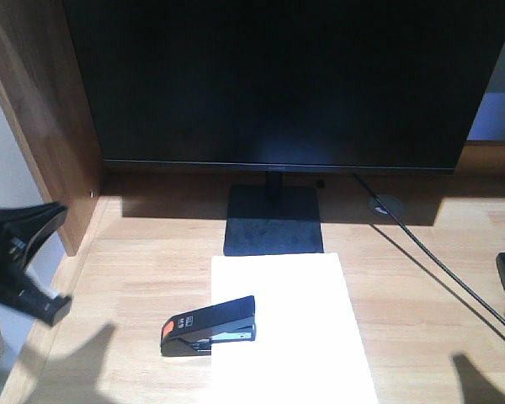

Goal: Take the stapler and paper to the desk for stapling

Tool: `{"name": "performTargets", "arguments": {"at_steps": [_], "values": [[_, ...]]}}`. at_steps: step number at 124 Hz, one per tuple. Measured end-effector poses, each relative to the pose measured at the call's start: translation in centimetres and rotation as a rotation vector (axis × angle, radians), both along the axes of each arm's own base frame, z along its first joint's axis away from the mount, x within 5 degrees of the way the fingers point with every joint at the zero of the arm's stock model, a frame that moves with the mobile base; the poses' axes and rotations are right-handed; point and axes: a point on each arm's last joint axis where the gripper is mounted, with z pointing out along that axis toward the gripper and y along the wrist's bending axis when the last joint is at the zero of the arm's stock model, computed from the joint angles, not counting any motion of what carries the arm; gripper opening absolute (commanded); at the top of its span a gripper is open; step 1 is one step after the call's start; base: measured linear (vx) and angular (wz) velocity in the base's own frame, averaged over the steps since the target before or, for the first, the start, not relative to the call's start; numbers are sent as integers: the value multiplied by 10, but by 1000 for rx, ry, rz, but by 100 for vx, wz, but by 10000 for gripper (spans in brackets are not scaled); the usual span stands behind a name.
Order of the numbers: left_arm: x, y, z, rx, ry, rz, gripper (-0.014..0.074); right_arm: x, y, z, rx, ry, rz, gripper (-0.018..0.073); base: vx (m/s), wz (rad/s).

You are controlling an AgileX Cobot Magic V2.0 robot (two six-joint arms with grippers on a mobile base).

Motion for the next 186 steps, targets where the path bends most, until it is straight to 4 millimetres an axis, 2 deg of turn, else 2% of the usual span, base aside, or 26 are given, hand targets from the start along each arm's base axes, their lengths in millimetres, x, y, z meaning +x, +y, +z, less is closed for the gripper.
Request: {"name": "performTargets", "arguments": {"at_steps": [4,11,22,51,72,186], "values": [[-12,5,-3,-10,-25,0,-6,-8,-1,-4,1,-21,0,-4,0,0],[-22,9,-8,-16,-39,0,-6,-20,-1,-10,4,-57,0,-4,0,0],[-38,15,-13,-30,-73,0,-6,-29,-2,-17,6,-85,1,-4,0,0],[-76,31,-22,-80,-196,0,-6,-33,-2,-21,5,-98,3,-4,0,0],[-92,37,-19,-112,-275,0,-6,-34,-2,-21,5,-99,3,-2,0,0],[-95,39,-22,-128,-273,3,-6,-34,-2,-21,4,-99,3,-2,0,0]]}}
